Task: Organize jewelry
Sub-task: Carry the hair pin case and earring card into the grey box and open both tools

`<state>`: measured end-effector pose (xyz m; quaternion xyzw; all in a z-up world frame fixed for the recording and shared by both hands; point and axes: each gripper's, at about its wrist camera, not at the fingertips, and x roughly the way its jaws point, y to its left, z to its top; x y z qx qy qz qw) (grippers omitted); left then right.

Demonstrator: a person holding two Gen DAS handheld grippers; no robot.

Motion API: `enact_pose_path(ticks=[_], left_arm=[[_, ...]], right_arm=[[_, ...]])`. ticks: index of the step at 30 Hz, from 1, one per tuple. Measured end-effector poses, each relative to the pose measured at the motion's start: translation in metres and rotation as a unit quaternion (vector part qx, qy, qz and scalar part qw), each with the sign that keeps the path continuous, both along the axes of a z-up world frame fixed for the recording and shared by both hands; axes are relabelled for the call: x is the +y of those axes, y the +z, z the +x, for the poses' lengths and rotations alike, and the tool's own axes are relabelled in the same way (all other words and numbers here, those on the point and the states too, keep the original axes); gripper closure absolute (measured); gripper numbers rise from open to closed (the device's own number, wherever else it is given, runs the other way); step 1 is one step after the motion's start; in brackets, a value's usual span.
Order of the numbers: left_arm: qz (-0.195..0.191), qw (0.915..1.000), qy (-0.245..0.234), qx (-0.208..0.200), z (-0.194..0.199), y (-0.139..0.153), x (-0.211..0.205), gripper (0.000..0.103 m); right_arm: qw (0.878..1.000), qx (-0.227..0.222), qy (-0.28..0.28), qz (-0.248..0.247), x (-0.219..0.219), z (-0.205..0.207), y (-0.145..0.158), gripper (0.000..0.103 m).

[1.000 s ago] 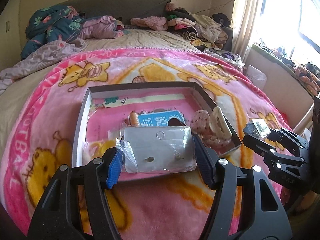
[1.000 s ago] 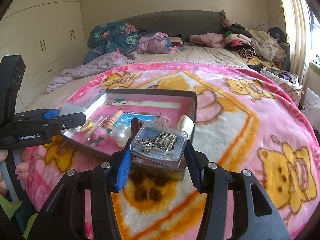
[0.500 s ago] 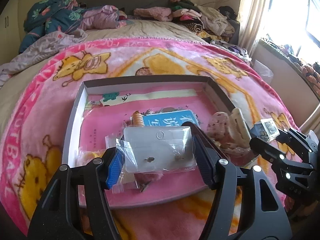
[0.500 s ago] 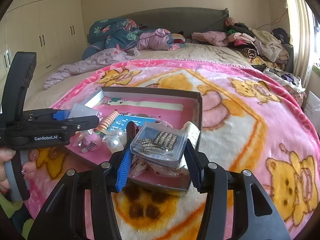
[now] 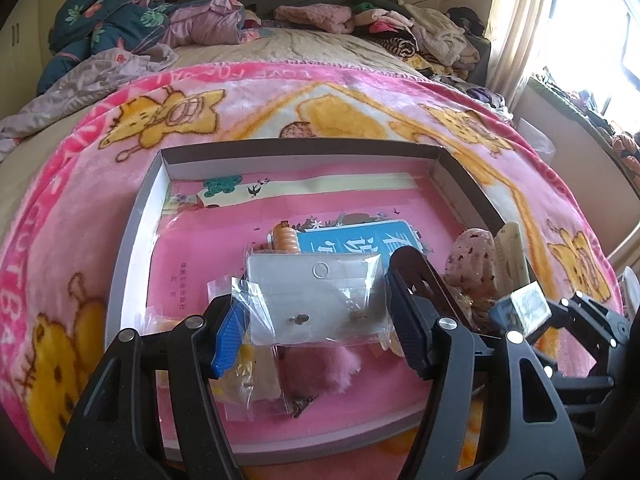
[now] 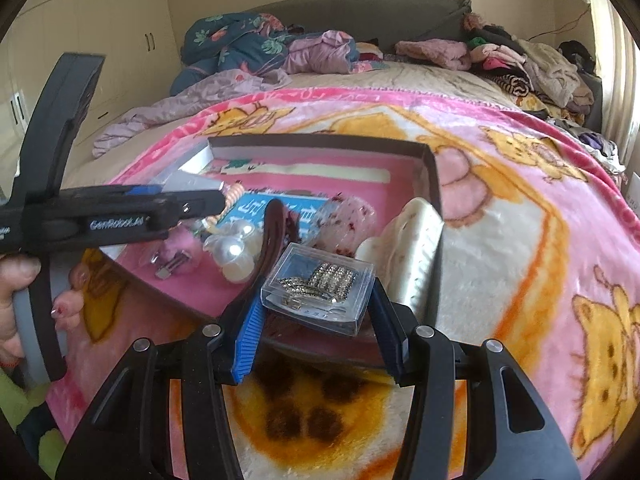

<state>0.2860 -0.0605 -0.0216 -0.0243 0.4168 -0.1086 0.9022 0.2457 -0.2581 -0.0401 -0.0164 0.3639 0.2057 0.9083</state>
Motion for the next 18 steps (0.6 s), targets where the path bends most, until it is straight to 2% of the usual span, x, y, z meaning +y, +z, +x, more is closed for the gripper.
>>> enact_pose_path(ticks=[14, 18], left_arm=[[-0.003, 1.0000, 0.001, 0.006, 0.0064, -0.0043, 0.0013, 0.047], [-0.003, 1.0000, 0.002, 0.006, 0.0082, -0.0060, 0.0018, 0.047]], right_arm=[[1.000, 0.000, 0.007, 0.007, 0.0073, -0.0079, 0.0005, 0.054], [1.000, -0.001, 0.007, 0.011, 0.0079, -0.0104, 0.0017, 0.045]])
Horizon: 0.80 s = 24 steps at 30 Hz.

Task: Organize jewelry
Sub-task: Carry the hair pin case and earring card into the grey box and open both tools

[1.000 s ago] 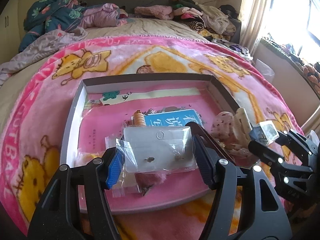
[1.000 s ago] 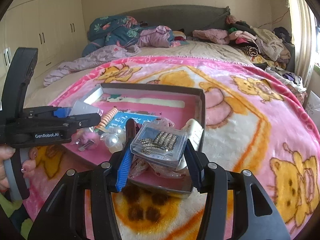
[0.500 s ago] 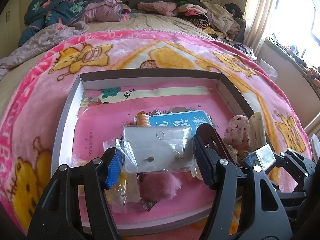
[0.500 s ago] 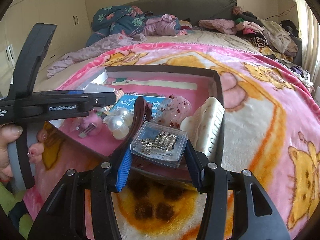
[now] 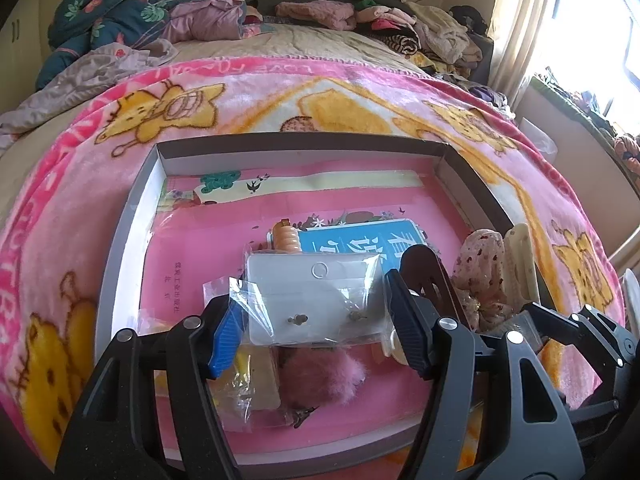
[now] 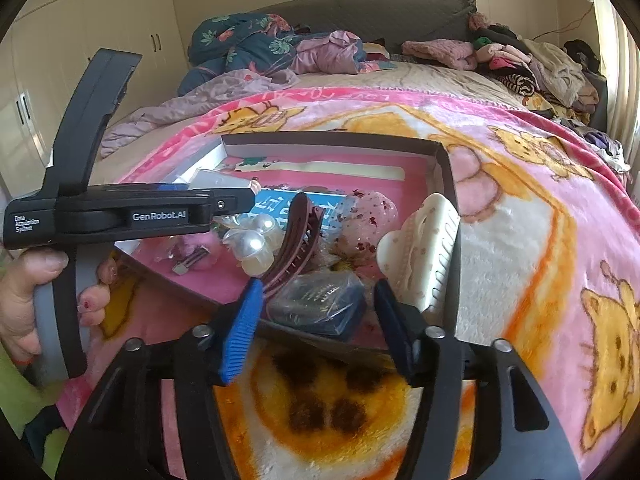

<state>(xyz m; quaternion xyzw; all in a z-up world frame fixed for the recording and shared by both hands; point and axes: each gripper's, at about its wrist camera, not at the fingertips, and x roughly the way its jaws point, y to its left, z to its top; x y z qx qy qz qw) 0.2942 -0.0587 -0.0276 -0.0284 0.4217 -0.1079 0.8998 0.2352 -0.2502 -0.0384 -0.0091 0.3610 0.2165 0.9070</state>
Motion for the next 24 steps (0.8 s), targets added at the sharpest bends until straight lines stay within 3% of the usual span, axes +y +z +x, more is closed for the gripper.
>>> enact_pose_path(ticks=[6, 13, 24], left_arm=[[-0.003, 1.0000, 0.000, 0.003, -0.001, 0.000, 0.000, 0.045], [-0.009, 1.0000, 0.003, -0.002, -0.012, 0.006, 0.002, 0.034], [-0.016, 0.9993, 0.018, -0.029, -0.058, 0.028, 0.019, 0.020]], right_arm=[[1.000, 0.000, 0.000, 0.004, 0.002, -0.004, 0.003, 0.043], [1.000, -0.003, 0.000, 0.001, 0.001, -0.015, 0.009, 0.039], [0.999, -0.031, -0.028, -0.003, -0.011, -0.041, 0.028, 0.018]])
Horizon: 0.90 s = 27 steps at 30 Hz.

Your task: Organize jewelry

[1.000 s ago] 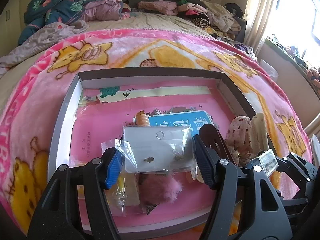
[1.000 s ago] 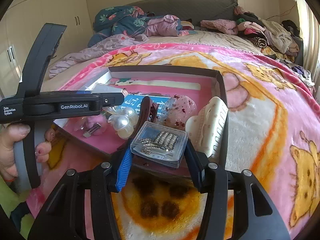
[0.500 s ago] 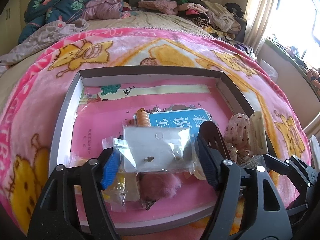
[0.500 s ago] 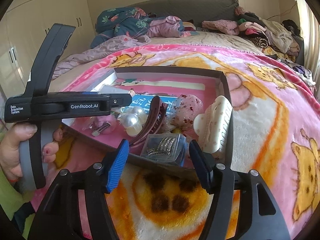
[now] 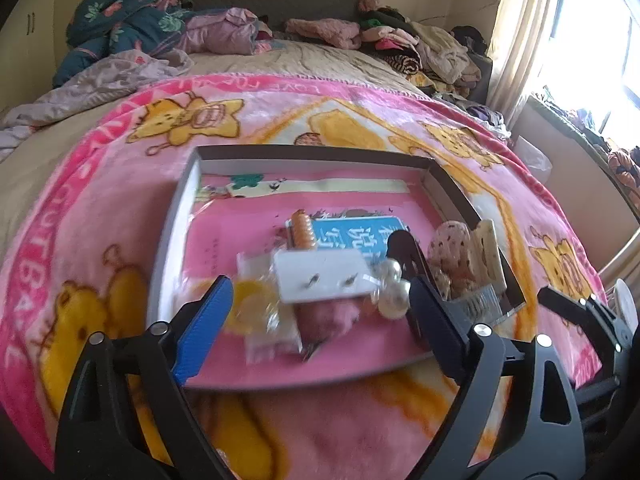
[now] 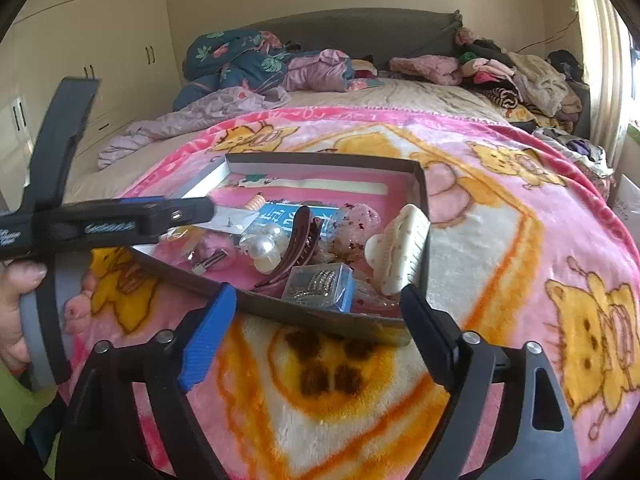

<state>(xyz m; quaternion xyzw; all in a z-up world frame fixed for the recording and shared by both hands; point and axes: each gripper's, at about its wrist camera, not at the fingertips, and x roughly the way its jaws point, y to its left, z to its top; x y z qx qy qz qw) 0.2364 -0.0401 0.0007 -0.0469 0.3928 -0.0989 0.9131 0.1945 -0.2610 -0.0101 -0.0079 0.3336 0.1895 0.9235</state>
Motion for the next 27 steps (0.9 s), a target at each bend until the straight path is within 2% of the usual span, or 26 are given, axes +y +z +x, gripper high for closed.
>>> enact_pose_path(ticks=[4, 6, 9, 18, 27], left_arm=[[-0.001, 1.0000, 0.006, -0.005, -0.020, 0.004, 0.009, 0.018], [0.000, 0.9999, 0.010, -0.008, -0.029, 0.005, 0.013, 0.012], [0.000, 0.9998, 0.016, -0.012, -0.044, 0.006, 0.018, 0.012], [0.013, 0.9993, 0.025, -0.022, -0.084, 0.009, 0.024, 0.012], [0.017, 0.9993, 0.029, -0.016, -0.115, 0.001, 0.029, 0.012]], right_arm=[[1.000, -0.006, -0.007, 0.003, 0.000, -0.008, 0.005, 0.013], [1.000, -0.009, -0.010, 0.005, 0.000, -0.013, 0.007, 0.012], [1.000, -0.012, -0.013, 0.006, 0.000, -0.022, 0.010, 0.008], [1.000, -0.020, -0.016, -0.003, 0.005, -0.046, 0.015, 0.007], [0.999, -0.026, -0.019, -0.006, 0.012, -0.069, 0.012, 0.007]])
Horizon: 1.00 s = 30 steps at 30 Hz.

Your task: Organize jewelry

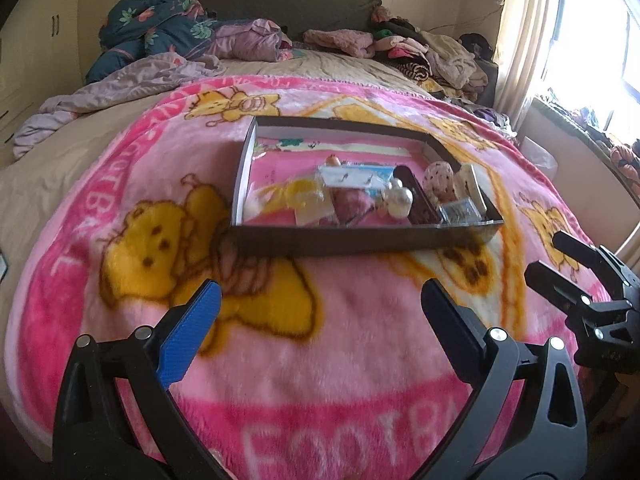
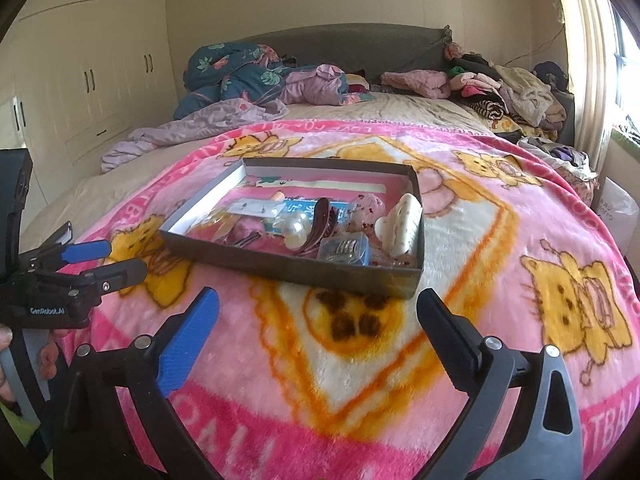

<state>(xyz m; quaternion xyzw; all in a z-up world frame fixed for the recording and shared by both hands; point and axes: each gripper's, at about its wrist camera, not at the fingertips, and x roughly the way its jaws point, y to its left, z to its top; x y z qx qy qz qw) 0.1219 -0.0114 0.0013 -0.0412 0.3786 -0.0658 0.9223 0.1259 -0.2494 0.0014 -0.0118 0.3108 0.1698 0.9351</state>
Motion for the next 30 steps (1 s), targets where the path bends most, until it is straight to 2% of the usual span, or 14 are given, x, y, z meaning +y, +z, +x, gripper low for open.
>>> enact_pose_path(ticks=[30], left_arm=[[0.001, 0.9998, 0.016, -0.006, -0.042, -0.009, 0.007, 0.012]], right_arm=[[1.000, -0.002, 0.005, 0.001, 0.012, -0.041, -0.018, 0.007]])
